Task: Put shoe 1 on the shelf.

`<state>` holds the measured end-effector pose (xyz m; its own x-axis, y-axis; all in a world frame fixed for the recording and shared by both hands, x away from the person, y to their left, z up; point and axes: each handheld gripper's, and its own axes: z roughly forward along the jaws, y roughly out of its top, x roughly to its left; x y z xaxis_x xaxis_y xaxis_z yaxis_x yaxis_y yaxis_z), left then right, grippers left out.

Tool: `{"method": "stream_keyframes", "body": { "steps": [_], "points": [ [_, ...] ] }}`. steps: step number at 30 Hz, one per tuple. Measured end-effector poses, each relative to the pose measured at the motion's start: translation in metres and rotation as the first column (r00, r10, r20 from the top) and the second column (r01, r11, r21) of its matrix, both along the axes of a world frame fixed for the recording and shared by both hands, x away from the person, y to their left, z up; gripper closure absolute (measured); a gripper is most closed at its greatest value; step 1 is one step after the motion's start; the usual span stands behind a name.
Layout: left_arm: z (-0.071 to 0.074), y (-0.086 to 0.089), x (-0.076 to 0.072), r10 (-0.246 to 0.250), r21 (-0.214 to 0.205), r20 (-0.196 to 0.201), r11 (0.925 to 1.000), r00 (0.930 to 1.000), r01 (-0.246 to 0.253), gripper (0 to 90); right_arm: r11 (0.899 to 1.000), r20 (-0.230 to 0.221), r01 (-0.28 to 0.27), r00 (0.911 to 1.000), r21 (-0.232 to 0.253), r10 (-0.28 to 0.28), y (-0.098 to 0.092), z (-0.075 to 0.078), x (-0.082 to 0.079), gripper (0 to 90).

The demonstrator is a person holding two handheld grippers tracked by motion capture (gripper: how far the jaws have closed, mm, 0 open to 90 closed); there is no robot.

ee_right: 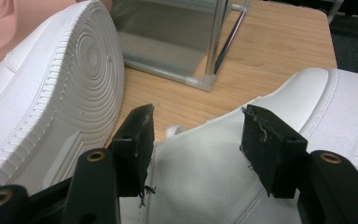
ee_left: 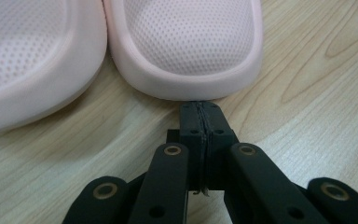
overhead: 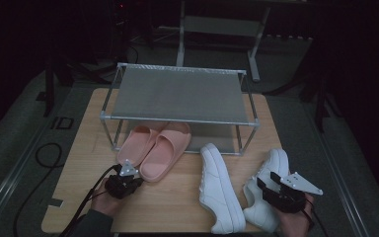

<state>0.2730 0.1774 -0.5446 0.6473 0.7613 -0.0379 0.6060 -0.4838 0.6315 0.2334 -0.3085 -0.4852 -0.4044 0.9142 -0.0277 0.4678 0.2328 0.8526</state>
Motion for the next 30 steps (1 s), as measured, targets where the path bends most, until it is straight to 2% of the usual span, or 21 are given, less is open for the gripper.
{"method": "stream_keyframes", "body": {
  "steps": [3, 5, 15, 30],
  "points": [
    [0.001, -0.003, 0.001, -0.010, -0.003, 0.002, 0.9999, 0.9999, 0.010, 88.7, 1.000, 0.000, 0.000, 1.0000, 0.000, 0.000, 0.000, 0.000, 0.000, 43.1],
    [0.002, -0.006, 0.001, -0.020, -0.022, -0.001, 0.9996, 0.9998, 0.020, 88.7, 1.000, 0.000, 0.000, 1.0000, 0.001, 0.000, 0.000, 0.000, 0.000, 43.1],
    [0.007, -0.020, 0.004, -0.066, -0.024, 0.014, 0.9975, 0.9977, 0.066, 88.7, 1.000, 0.000, 0.000, 1.0000, -0.001, 0.000, 0.000, 0.000, 0.000, 43.1],
    [0.016, -0.054, 0.010, -0.145, -0.036, 0.048, 0.9884, 0.9882, 0.147, 88.7, 1.000, 0.001, 0.000, 1.0000, 0.001, 0.000, -0.001, 0.000, 0.000, 43.2]
  ]
}}
